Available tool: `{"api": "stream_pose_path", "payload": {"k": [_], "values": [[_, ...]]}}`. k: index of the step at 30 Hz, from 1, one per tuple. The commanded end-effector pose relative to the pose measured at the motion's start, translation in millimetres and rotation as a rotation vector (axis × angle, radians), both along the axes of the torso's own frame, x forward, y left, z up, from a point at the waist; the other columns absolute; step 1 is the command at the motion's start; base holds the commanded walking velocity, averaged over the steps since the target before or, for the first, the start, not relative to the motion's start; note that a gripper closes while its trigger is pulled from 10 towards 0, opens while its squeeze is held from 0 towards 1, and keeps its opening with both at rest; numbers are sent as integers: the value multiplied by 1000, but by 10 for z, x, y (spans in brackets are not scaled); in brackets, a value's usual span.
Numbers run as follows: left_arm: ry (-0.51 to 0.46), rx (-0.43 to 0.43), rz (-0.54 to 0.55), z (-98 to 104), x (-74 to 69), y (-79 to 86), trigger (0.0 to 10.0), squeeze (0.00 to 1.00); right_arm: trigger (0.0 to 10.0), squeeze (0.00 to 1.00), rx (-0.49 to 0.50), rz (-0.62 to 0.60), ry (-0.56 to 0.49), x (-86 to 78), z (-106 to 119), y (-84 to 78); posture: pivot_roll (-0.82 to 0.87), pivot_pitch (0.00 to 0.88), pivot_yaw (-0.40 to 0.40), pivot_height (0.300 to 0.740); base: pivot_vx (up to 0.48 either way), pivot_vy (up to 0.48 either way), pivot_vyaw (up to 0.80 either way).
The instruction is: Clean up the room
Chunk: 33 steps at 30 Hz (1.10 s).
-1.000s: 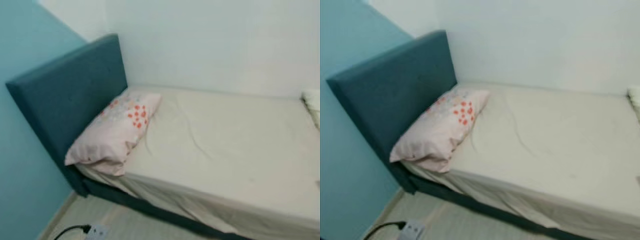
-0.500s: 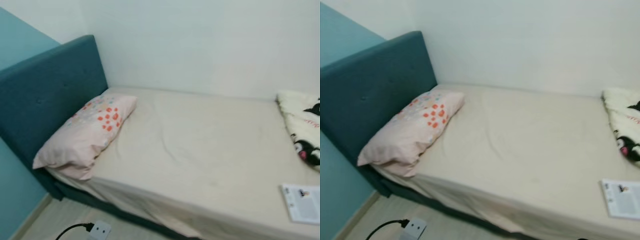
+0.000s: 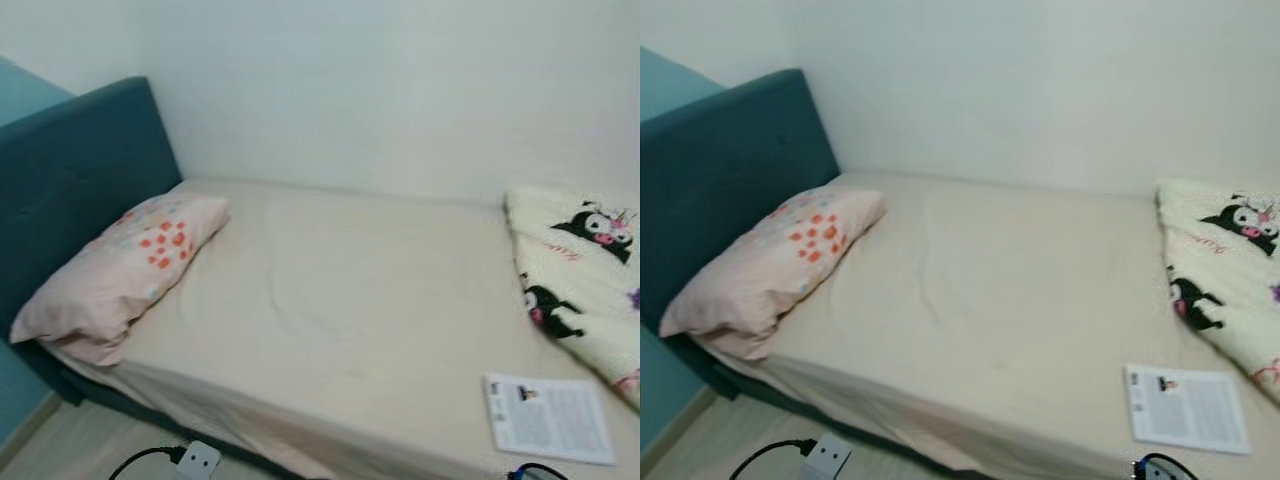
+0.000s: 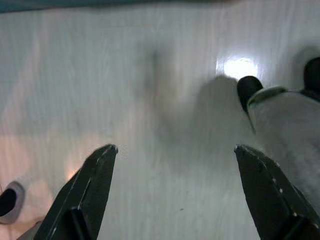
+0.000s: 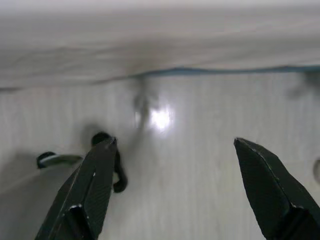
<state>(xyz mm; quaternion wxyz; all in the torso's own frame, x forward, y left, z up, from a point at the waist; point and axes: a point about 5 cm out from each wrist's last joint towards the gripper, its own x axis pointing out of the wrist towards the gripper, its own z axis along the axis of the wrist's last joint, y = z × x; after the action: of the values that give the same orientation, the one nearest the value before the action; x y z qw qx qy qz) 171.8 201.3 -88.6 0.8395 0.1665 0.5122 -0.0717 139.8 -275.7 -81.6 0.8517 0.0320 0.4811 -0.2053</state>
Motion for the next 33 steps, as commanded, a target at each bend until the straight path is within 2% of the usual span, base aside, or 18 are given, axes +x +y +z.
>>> {"api": "stream_pose_path", "payload": {"k": [1, 14, 17, 25, 33], "values": [[6, 4, -6, 0, -3, 10, 10000, 0, 10000, 0, 18, -14, 14, -47, -34, 42, -99, 0, 62, 726, 0, -480, 0], [18, 8, -2, -15, -43, 27, 10000, 0, 10000, 0, 19, -18, -30, 63, 4, 58, -96, 0, 61, 726, 0, -480, 0], [32, 7, 9, -28, -87, 57, 10000, 0, 10000, 0, 12, -22, -71, 180, 63, 30, -96, 0, 61, 726, 0, -395, 0], [40, 26, 21, -38, -112, 71, 10000, 0, 10000, 0, 21, -11, -208, 499, 226, 43, -103, 0, 60, 726, 0, 0, 0], [44, 28, 23, -44, -123, 64, 10000, 0, 10000, 0, 88, -11, -337, 656, 326, 76, -105, 0, 65, 726, 0, 0, 0]]}}
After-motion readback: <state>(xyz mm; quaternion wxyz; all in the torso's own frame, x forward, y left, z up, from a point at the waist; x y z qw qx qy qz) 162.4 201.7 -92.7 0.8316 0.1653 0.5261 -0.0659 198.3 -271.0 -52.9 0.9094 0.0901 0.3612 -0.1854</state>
